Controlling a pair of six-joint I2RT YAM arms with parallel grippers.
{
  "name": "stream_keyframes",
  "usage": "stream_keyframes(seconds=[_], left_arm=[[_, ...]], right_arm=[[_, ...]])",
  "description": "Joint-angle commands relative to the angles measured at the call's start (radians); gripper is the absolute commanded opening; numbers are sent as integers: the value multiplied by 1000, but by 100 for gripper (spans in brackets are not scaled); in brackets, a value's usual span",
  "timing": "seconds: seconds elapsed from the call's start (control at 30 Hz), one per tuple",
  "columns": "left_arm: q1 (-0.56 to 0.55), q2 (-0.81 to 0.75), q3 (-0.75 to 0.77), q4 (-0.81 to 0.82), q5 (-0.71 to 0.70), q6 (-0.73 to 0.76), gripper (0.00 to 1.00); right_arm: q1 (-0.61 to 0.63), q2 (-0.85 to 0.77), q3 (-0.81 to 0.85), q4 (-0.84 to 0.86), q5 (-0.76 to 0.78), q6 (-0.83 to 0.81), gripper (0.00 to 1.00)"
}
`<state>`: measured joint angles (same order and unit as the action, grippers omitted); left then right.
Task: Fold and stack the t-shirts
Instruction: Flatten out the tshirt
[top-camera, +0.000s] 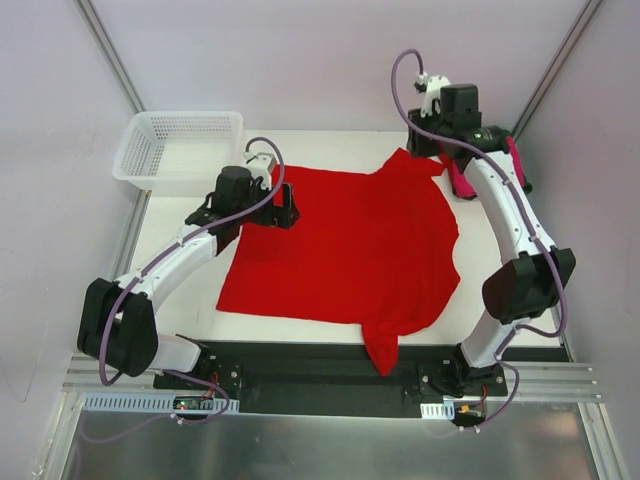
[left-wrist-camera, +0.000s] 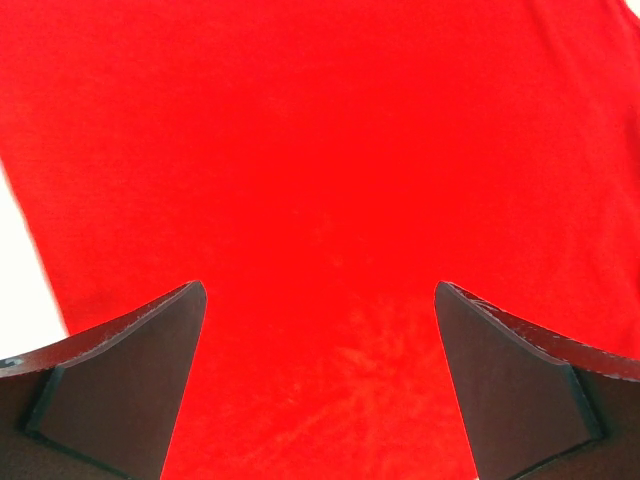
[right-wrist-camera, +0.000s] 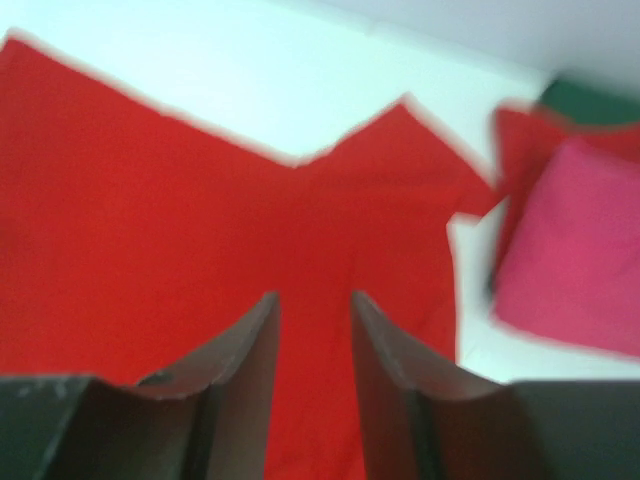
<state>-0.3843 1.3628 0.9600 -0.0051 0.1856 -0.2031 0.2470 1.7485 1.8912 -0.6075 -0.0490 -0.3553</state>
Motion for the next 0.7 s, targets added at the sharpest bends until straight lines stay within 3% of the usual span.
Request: stream_keyframes(seconds=[0.0, 0.07, 0.3, 0.5, 0.67], left_arm=[[1, 7, 13, -32, 147, -24, 99], [-5, 19, 16, -33, 166, -32, 99], [-27, 13, 0, -29, 170, -50, 99], [-28, -18, -30, -26, 140, -39, 99], [-28, 22, -24, -19, 130, -42, 99]], right_arm=[[60, -87, -238, -201, -42, 152, 40], [90, -148, -407, -167, -44, 196, 40], [152, -283, -696, -77, -77, 326, 37], [158, -242, -788, -23, -60, 352, 2], [161, -135, -767, -29, 10, 352, 1]])
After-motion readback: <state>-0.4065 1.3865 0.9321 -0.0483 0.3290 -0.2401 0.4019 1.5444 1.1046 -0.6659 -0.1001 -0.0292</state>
